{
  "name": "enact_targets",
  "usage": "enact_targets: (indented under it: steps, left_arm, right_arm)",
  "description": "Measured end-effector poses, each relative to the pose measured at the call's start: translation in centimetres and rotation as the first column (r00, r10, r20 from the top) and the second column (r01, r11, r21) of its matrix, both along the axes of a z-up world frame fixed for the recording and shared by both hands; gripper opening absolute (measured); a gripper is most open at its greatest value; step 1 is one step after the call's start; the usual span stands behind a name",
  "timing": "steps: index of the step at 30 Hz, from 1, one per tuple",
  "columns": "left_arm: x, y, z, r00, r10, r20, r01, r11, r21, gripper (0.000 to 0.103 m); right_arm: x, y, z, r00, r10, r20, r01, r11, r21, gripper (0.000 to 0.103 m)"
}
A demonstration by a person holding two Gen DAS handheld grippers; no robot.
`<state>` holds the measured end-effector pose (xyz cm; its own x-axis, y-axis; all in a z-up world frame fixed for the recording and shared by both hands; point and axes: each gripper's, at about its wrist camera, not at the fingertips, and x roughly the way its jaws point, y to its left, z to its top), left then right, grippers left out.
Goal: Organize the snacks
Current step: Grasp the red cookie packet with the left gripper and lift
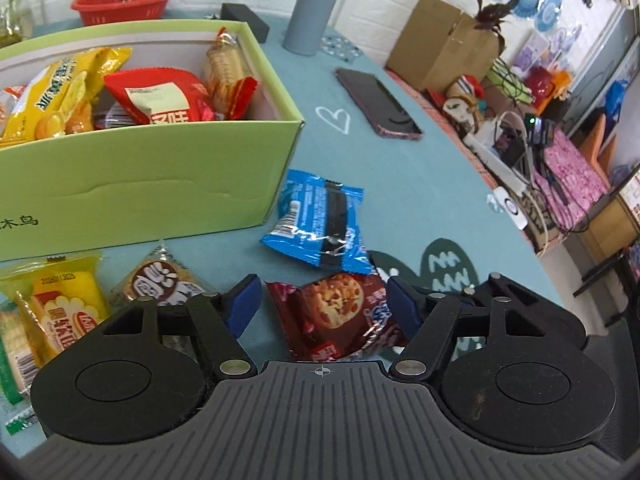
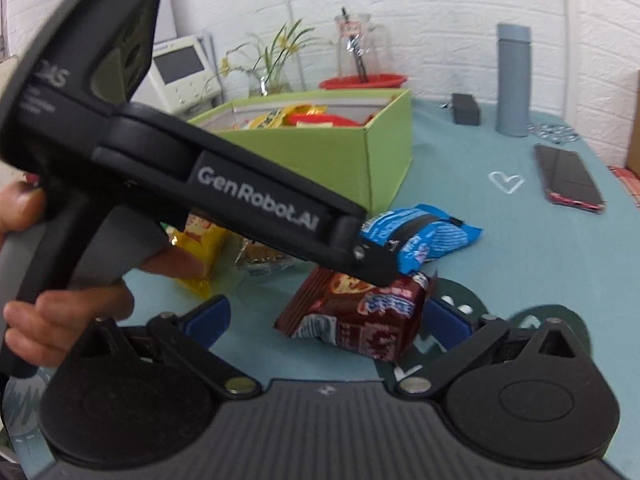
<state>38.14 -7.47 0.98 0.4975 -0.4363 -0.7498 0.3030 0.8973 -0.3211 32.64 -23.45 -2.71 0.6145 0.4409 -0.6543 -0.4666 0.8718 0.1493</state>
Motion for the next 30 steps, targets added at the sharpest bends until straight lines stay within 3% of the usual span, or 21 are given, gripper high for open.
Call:
enact_targets:
  steps: [3,7,15,21,23,27,30]
  left_arm:
    - [-0.2,0.6,-0.1,0.999,-0.040,-0.006,0.040,0.999,-0.026,0.048]
    - [-1.1,0.9,-0.2,0.995,-0.096,0.019,0.096,0.995,-0.009,0.048]
    - [-5.9,1.8,-0.5,0.979,-0.191,0.075,0.191,0.982,0.015,0.046]
    - [-11.2,2.6,-0.7,0.941,-0.297,0.162,0.281,0.953,0.116,0.047]
    - [-12.5,3.4,-0.1,0.940,-0.277,0.197,0.254,0.958,0.133,0.045]
    - [-13.8,7.2,2.5,0.957,-0.131,0.257,0.141,0.990,-0.019,0.050]
    - [-14.5,10.0,3.2,0.975,-0.017,0.222,0.052,0.987,-0.153,0.052]
  right_arm:
    - [-0.7,0.4,0.0,0.999,0.029,-0.019,-0.028,0.999,0.026,0.102]
    - [-3.1,1.1,0.3,0.997,0.066,-0.031,-0.063,0.994,0.090,0.102]
    - [-8.5,3.9,0.7,0.999,0.045,-0.027,-0.042,0.996,0.081,0.102]
    - [-13.3,6.4,-0.1,0.996,0.050,-0.070,-0.042,0.994,0.102,0.102]
    - [-14.2,6.8,0.1,0.996,0.057,-0.070,-0.049,0.994,0.100,0.102]
    - [-15.6,6.8,2.0,0.999,0.016,0.031,-0.015,1.000,-0.013,0.102]
    - [-14.9,7.0,2.8,0.995,0.030,0.097,-0.024,0.998,-0.063,0.102]
